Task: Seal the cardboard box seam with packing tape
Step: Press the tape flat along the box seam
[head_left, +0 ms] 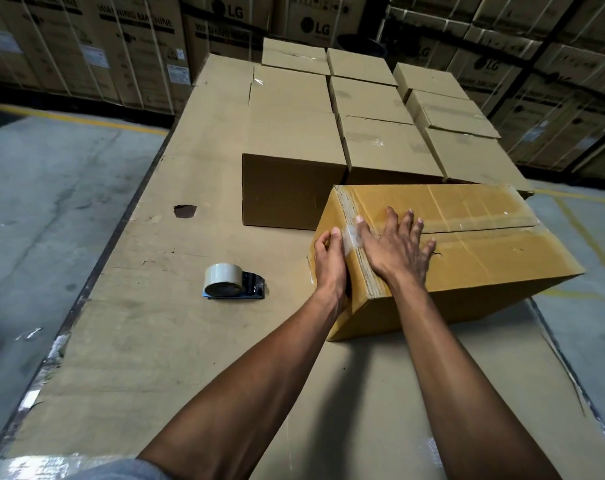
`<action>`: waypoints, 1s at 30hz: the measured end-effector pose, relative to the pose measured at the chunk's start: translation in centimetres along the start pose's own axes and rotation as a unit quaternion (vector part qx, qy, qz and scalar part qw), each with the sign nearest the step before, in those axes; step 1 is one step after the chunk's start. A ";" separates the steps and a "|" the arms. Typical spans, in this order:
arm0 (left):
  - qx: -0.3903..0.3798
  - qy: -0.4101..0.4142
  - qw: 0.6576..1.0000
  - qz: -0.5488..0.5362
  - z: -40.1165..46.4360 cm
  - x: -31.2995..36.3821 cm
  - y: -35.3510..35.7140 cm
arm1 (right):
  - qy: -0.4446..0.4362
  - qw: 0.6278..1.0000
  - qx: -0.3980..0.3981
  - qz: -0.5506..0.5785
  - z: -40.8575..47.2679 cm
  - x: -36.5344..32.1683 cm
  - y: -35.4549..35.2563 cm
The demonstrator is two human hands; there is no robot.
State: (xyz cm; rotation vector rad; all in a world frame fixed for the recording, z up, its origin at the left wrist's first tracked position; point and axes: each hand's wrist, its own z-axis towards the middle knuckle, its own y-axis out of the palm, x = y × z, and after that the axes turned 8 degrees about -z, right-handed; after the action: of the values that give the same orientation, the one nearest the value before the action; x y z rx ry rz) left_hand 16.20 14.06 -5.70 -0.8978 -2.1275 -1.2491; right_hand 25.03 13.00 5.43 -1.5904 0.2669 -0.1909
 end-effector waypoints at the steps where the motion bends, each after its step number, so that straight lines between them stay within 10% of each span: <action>1: -0.005 0.003 1.000 0.002 -0.1 0.0 0.1 | 0.004 1.000 -0.002 -0.001 -0.1 0.0 -0.1; 30: -0.012 0.103 0.993 0.063 -0.2 0.3 0.8 | -0.013 1.000 -0.016 -0.023 0.1 0.1 0.1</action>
State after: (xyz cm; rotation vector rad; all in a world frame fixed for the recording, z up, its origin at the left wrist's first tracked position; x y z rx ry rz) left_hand 16.69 14.25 -4.96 -0.8595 -1.8697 -1.2485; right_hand 25.14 13.04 5.31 -1.6311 0.2153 -0.2020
